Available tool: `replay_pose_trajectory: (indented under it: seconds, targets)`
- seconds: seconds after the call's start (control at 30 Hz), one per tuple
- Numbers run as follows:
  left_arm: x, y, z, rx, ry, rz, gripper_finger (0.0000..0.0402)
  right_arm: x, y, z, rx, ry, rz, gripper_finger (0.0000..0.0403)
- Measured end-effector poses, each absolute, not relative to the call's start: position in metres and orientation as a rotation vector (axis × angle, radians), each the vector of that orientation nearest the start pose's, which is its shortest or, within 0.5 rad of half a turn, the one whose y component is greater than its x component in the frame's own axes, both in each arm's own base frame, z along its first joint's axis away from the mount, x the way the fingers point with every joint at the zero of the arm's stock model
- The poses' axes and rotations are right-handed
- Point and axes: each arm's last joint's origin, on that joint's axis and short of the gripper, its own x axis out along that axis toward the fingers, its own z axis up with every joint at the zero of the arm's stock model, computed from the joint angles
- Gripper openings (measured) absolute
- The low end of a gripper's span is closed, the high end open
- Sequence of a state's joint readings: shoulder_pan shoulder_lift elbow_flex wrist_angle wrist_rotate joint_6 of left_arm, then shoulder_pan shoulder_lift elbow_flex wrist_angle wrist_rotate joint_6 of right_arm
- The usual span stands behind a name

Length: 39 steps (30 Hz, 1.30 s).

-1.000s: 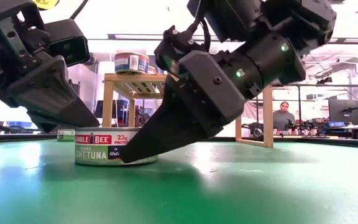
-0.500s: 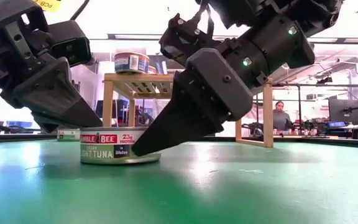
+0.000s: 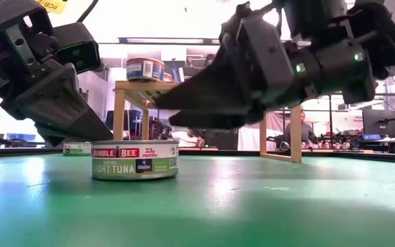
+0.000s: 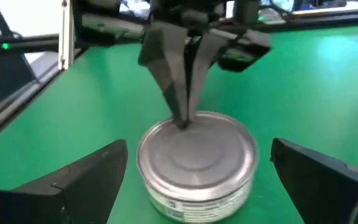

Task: Stack canned seafood by type on shelf
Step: Put the center green tuna can on the shelf aligned with the other green tuna can

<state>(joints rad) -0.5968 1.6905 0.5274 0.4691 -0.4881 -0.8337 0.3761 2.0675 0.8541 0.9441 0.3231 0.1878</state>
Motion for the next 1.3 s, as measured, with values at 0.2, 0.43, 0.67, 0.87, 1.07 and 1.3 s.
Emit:
replay_pose_trajectory:
  seconds: [0.2,0.43,0.67,0.87,1.07,1.3]
  targets:
    - [0.236,-0.144,0.105,-0.445,0.588,0.142,0.0,0.378,0.132,0.095,0.061,0.263,0.085,0.0394]
    - [0.236,-0.144,0.105,-0.445,0.589,0.142,0.0,0.386,0.127,0.087,0.027,0.331,0.082,0.0394]
    - [0.236,-0.144,0.105,-0.447,0.589,0.142,0.0,0.385,0.127,0.086,0.005,0.352,0.109,0.0394]
    - [0.237,-0.141,0.105,-0.45,0.59,0.147,0.0,0.386,0.125,0.086,-0.065,0.364,0.157,0.0394]
    - [0.238,-0.141,0.105,-0.452,0.591,0.148,0.0,0.389,0.121,0.088,-0.036,0.37,0.243,0.0394]
    - [0.238,-0.14,0.105,-0.451,0.594,0.146,0.0,0.385,0.122,0.094,-0.087,0.42,0.276,0.0394]
